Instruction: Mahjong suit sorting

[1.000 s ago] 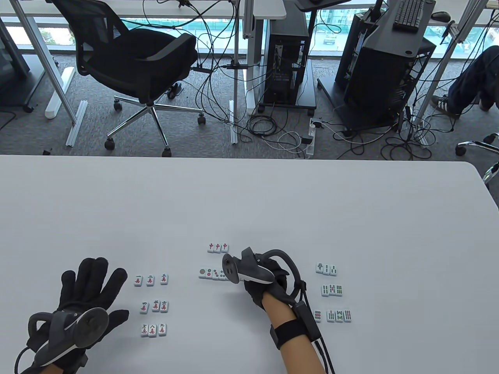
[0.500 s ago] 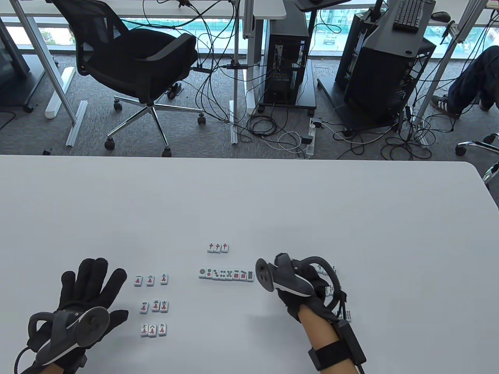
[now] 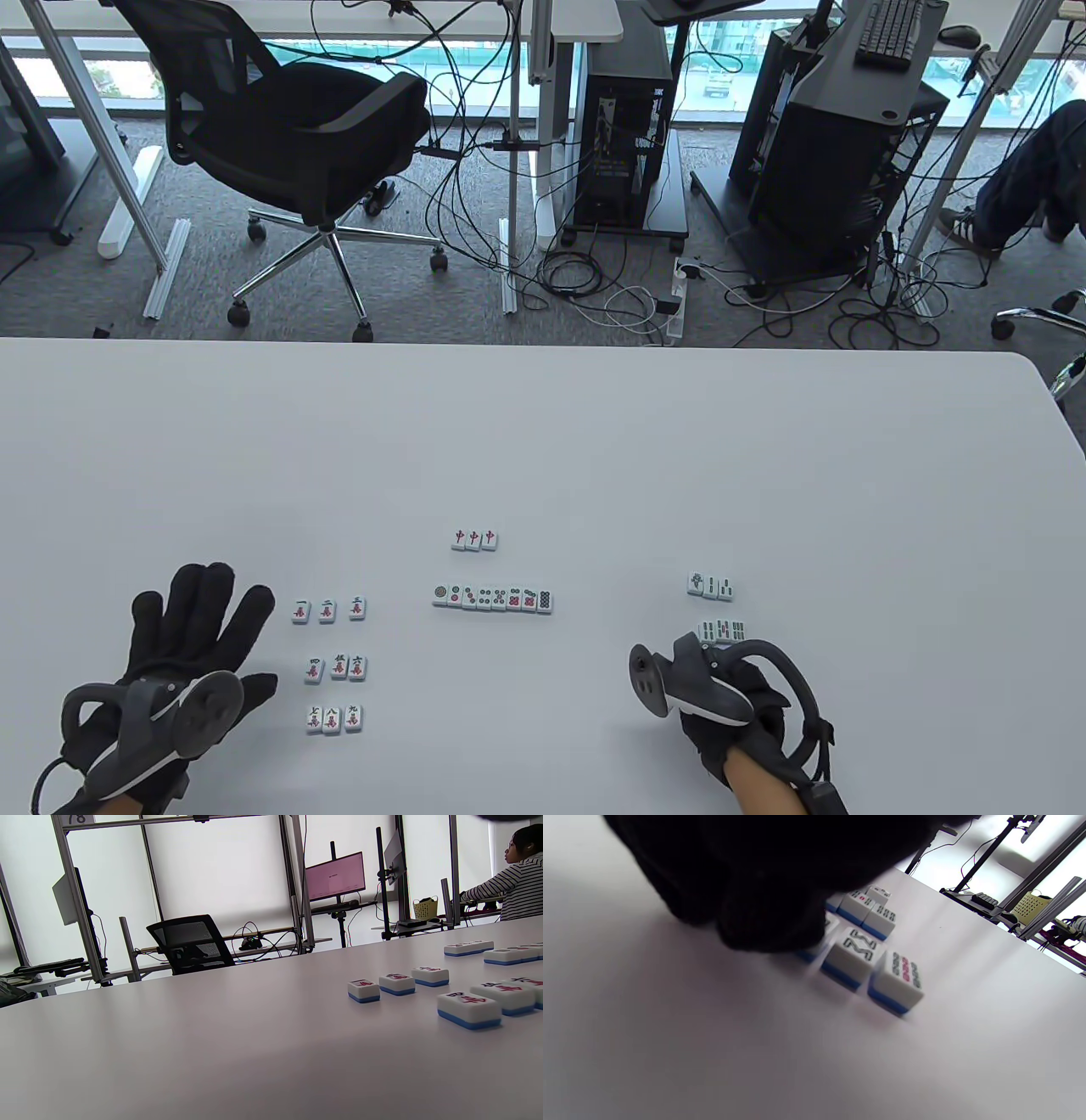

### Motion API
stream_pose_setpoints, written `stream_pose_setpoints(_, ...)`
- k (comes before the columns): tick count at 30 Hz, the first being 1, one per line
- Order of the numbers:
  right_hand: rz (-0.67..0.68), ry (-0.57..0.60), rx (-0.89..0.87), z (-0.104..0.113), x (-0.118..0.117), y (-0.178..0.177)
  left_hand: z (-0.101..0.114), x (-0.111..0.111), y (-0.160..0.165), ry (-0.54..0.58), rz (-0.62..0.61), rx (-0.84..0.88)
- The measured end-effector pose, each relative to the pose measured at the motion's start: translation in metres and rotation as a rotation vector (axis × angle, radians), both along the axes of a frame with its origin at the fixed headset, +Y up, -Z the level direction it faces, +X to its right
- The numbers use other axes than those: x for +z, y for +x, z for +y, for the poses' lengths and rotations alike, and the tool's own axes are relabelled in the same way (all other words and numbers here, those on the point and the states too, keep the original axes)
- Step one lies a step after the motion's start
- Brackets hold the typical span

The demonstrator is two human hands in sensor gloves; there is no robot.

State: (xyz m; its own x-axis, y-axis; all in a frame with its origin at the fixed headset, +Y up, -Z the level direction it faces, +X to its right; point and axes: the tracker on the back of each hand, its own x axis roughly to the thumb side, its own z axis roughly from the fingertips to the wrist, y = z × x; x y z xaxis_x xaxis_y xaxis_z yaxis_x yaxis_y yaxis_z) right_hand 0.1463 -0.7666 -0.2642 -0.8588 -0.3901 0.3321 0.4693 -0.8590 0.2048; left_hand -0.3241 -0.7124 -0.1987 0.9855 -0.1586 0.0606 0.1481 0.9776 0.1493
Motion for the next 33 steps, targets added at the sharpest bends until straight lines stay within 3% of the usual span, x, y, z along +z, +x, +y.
stream_pose_setpoints(5,0.031,-0.024,0.044,-0.002,-0.004,-0.012,-0.001,-0.001,-0.001,-0.016,0.017,-0.008)
stream_pose_setpoints(10,0.084,-0.144,0.255,0.001,-0.017,-0.037,-0.002,-0.001,-0.001,-0.022,0.014,-0.008)
stream_pose_setpoints(14,0.058,-0.115,0.087,0.008,-0.033,-0.062,0.0,0.0,-0.001,-0.012,0.008,-0.003)
stream_pose_setpoints(20,0.097,0.125,-0.204,0.018,-0.057,-0.096,0.002,0.0,-0.003,-0.007,0.001,0.016)
stream_pose_setpoints(26,0.066,0.134,-0.191,0.007,-0.076,-0.116,0.006,0.001,-0.003,0.006,-0.009,0.038)
stream_pose_setpoints(33,0.064,0.096,-0.14,0.001,-0.082,-0.13,0.004,0.0,-0.004,0.001,-0.012,0.035)
